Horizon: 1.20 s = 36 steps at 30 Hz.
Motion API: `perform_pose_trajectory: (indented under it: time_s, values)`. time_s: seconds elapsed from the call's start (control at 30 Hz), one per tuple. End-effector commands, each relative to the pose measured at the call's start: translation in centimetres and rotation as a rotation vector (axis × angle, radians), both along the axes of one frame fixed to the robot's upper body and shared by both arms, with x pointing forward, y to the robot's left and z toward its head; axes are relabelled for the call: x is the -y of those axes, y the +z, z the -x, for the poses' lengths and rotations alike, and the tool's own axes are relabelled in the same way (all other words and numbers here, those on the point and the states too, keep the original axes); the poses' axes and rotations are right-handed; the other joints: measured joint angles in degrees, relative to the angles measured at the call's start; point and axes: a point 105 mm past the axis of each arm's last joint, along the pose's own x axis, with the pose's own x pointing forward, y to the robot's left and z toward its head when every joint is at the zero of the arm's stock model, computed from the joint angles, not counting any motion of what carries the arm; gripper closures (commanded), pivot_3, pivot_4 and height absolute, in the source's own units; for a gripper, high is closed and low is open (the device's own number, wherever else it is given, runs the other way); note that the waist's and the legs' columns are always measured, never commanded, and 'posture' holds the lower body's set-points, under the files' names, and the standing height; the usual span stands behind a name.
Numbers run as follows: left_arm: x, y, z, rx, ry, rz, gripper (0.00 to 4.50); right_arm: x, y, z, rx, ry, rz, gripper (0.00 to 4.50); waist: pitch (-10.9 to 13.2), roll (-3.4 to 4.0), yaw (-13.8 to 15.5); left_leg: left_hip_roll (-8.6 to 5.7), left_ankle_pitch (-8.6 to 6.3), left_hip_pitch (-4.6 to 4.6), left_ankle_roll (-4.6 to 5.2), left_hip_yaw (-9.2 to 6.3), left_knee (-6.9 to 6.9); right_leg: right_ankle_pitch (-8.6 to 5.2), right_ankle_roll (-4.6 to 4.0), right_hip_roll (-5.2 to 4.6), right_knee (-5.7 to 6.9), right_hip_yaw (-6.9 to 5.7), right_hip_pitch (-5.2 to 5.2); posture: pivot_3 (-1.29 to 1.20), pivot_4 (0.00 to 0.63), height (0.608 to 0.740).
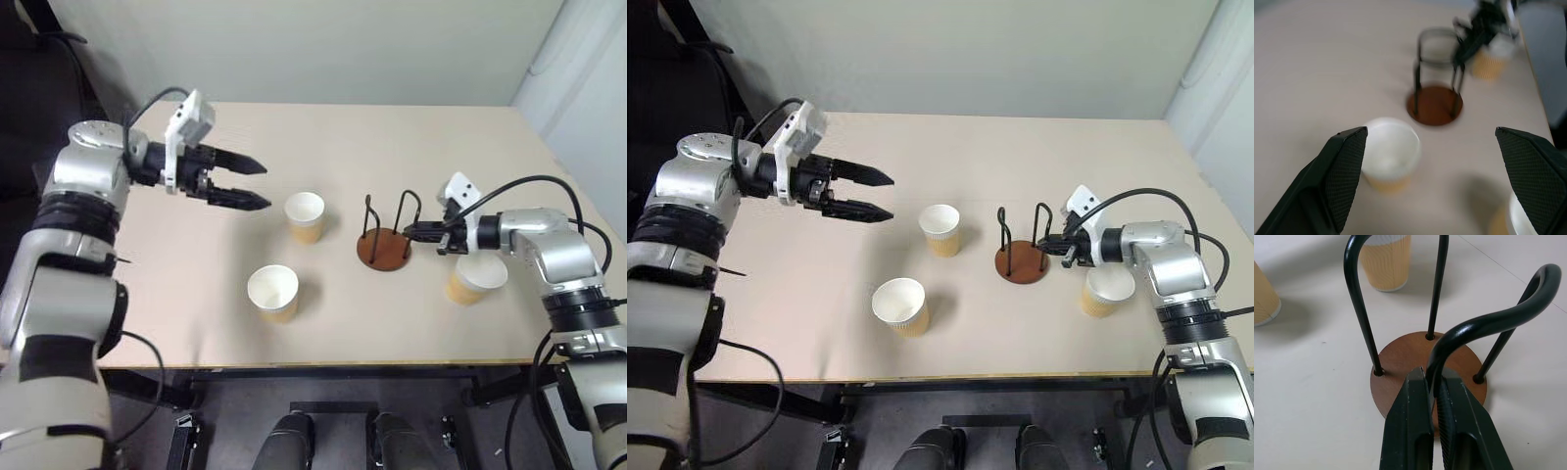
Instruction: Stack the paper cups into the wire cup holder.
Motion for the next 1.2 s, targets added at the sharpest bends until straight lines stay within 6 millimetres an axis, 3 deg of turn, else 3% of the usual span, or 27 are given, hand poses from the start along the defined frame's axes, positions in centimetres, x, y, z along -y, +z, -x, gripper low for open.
perform_pose_trajectory:
  time_s: [0.03, 0.47, 0.6, 0.9, 1.2]
  values:
    - [1.0, 1.2, 1.3, 0.003, -0.100, 0.008, 0.00, 0.1, 1.3, 0.1, 0.051, 0.012, 0.000, 4.48, 0.0, 0.00, 0.2, 0.00, 0.00, 0.00, 0.00, -0.02, 0.03, 0.00, 0.00, -0.01, 0.00, -0.02, 0.02, 0.00, 0.150, 0.740]
    - [2.4, 1.1, 2.3, -0.041, -0.190, 0.012, 0.00, 0.6, 0.9, 0.1, 0.036, -0.001, 0.031, 4.48, 0.0, 0.00, 0.3, -0.01, 0.04, 0.02, -0.06, -0.05, 0.15, 0.02, -0.03, -0.01, 0.01, -0.02, 0.11, 0.00, 0.150, 0.740]
    - [2.6, 1.1, 2.3, -0.041, -0.194, 0.016, 0.00, 0.8, 0.6, 0.4, 0.016, 0.008, 0.041, 3.46, 0.0, 0.00, 0.3, -0.02, 0.04, 0.02, -0.07, -0.05, 0.15, 0.02, -0.03, -0.01, -0.01, -0.03, 0.12, 0.00, 0.150, 0.740]
    - [2.9, 1.0, 2.2, -0.041, -0.205, 0.028, 0.00, 1.3, 1.2, 0.1, 0.049, -0.025, 0.029, 0.21, 0.0, 0.00, 0.3, -0.01, 0.05, 0.02, -0.09, -0.05, 0.14, 0.02, -0.02, -0.01, -0.02, -0.02, 0.12, 0.00, 0.150, 0.740]
    - [3.0, 0.9, 1.7, -0.044, -0.189, 0.035, 0.00, 3.5, 5.2, -1.0, 0.106, -0.163, -0.103, 0.21, 0.0, 0.00, 0.3, -0.02, 0.06, 0.01, -0.10, -0.05, 0.12, 0.02, -0.02, -0.01, -0.02, -0.01, 0.12, 0.00, 0.150, 0.740]
